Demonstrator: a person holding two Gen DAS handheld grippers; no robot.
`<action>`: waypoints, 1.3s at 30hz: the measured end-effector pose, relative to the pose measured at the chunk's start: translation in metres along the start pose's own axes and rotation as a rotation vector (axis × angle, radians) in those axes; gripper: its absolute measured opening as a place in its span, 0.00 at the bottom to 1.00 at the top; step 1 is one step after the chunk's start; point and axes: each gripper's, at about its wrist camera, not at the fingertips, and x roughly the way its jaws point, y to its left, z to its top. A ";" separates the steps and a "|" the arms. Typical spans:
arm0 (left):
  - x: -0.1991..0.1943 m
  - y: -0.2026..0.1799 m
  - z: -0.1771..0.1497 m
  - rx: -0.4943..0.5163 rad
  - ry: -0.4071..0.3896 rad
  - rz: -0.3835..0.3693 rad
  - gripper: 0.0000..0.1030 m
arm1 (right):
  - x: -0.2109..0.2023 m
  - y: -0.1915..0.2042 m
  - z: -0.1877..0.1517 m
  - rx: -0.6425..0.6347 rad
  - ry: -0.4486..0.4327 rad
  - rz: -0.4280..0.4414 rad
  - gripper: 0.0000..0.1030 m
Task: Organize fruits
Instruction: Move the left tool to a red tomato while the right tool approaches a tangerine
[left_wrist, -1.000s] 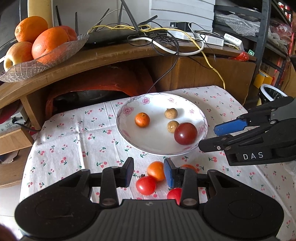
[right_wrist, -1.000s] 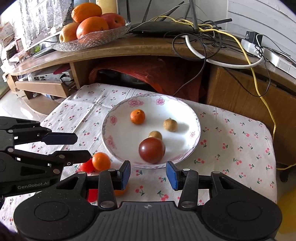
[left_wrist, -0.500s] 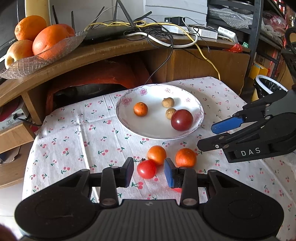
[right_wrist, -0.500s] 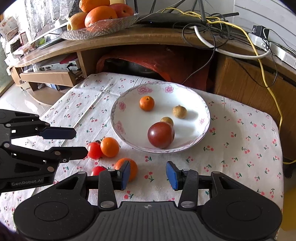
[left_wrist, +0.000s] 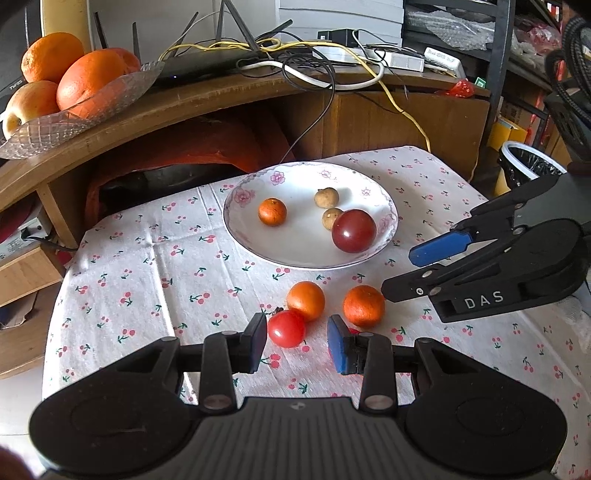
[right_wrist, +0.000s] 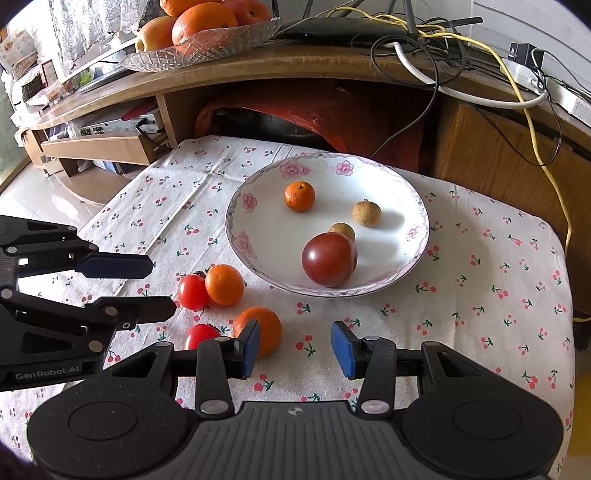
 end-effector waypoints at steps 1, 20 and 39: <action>0.000 0.000 -0.001 0.003 0.002 -0.002 0.43 | 0.001 0.000 0.000 -0.001 0.003 0.001 0.38; 0.006 -0.017 -0.015 0.046 0.070 -0.108 0.43 | 0.010 0.009 0.001 -0.032 0.032 0.024 0.38; 0.036 -0.030 -0.015 0.041 0.099 -0.086 0.43 | 0.003 -0.003 -0.003 -0.006 0.033 0.013 0.38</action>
